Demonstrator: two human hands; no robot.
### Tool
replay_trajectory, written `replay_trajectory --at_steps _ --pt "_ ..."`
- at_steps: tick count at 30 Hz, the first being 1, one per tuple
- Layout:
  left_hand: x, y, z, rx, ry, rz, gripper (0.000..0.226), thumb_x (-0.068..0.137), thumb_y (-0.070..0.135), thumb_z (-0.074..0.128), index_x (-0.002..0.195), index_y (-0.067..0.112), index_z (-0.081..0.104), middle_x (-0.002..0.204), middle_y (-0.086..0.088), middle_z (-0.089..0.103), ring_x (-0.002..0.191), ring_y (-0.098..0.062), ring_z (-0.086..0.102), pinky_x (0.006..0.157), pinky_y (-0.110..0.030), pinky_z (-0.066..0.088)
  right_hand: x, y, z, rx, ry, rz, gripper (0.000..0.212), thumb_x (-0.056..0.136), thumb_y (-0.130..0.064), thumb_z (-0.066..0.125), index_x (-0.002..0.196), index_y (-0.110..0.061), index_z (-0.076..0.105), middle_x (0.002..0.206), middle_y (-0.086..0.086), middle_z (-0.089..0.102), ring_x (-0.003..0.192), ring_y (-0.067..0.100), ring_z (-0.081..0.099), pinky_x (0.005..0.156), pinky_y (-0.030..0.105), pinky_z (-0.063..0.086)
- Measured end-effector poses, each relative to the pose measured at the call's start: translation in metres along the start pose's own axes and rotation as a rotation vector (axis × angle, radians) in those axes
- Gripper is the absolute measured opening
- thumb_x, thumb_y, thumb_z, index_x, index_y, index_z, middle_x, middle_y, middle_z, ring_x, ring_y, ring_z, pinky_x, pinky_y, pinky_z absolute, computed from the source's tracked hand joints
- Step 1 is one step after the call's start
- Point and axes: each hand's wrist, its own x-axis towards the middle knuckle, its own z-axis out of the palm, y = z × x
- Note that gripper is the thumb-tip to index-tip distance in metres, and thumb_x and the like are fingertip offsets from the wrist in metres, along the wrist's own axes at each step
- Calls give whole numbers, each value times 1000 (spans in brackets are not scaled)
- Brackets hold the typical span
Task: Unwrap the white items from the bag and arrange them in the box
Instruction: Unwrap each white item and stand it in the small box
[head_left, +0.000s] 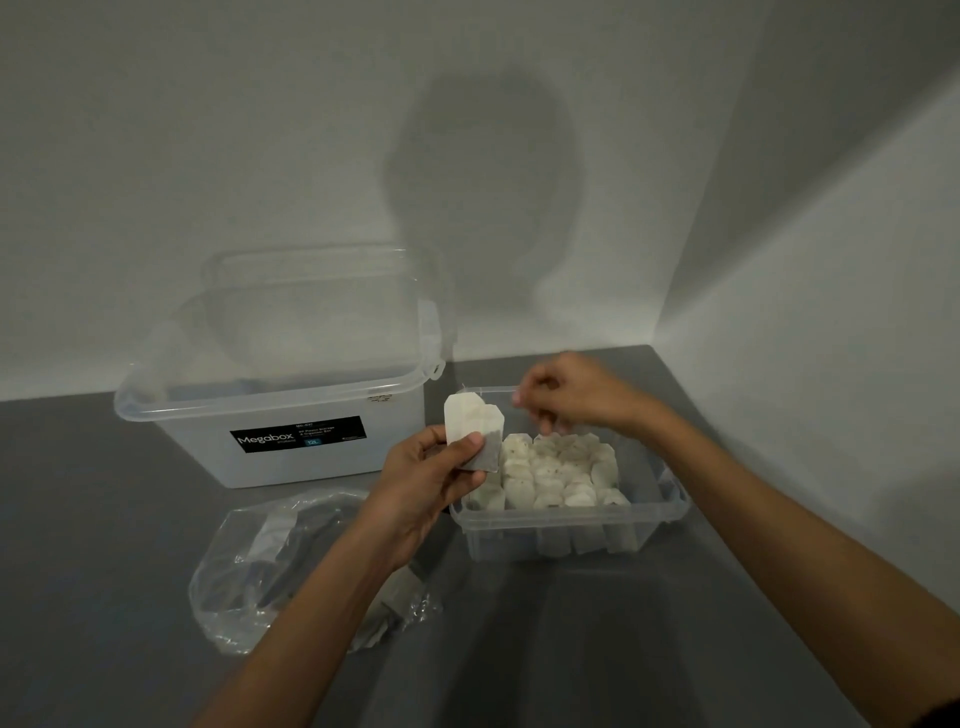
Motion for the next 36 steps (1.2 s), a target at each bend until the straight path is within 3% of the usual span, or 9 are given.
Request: replay_trajectory --at_steps 3,8,14,22,24,26,29,32,36 --pt "2 2 4 38 -2 20 23 86 10 65 107 0 63 91 -10 71 77 -15 70 63 -19 58 -13 -26 -4 206 18 -78 24 86 -35 67 91 -12 71 80 7 71 64 12 66 55 21 51" --pt "4 3 10 43 -10 41 25 88 13 63 109 -1 62 90 -11 72 79 -18 70 65 -22 59 -17 -26 -1 143 0 -137 16 81 -9 73 97 -6 72 78 13 72 62 10 65 54 20 51" --pt "6 7 -1 101 61 105 18 91 14 60 103 2 64 88 -11 72 74 -14 71 73 -24 59 -15 -4 -9 168 13 -35 7 86 -6 68 92 -8 72 72 4 69 61 6 63 57 20 53" --pt "4 7 -9 148 85 101 18 90 18 61 102 4 64 88 -10 73 75 -15 72 71 -24 60 7 33 38 -225 -309 158 16 89 -7 62 105 -6 67 84 1 67 66 9 63 60 21 52" --pt "4 6 -9 158 88 96 18 89 19 62 101 5 65 87 -9 73 76 -15 72 71 -24 60 13 37 49 -294 -349 185 16 87 -3 63 102 -5 67 82 2 67 59 9 62 50 15 48" --pt "4 5 -10 164 87 90 18 89 19 62 101 7 65 88 -9 74 78 -15 72 70 -23 59 19 40 55 -319 -346 202 15 84 1 63 97 -5 67 86 7 70 55 9 61 43 12 44" --pt "3 5 -11 166 84 88 17 89 19 62 101 7 65 87 -7 74 78 -15 72 68 -22 59 25 45 62 -342 -310 214 14 82 3 66 96 0 68 96 16 72 53 11 59 49 16 49" --pt "2 4 -11 179 86 88 16 89 19 62 99 7 65 86 -7 74 75 -14 72 65 -21 58 27 47 65 -378 -285 200 13 80 0 70 94 1 69 88 12 69 55 12 58 53 16 47" --pt "3 3 -11 210 61 93 16 89 19 63 99 7 66 89 -9 73 76 -14 72 65 -20 58 25 34 49 -365 -140 90 10 87 -9 65 94 -3 70 93 10 71 60 8 58 52 12 43"
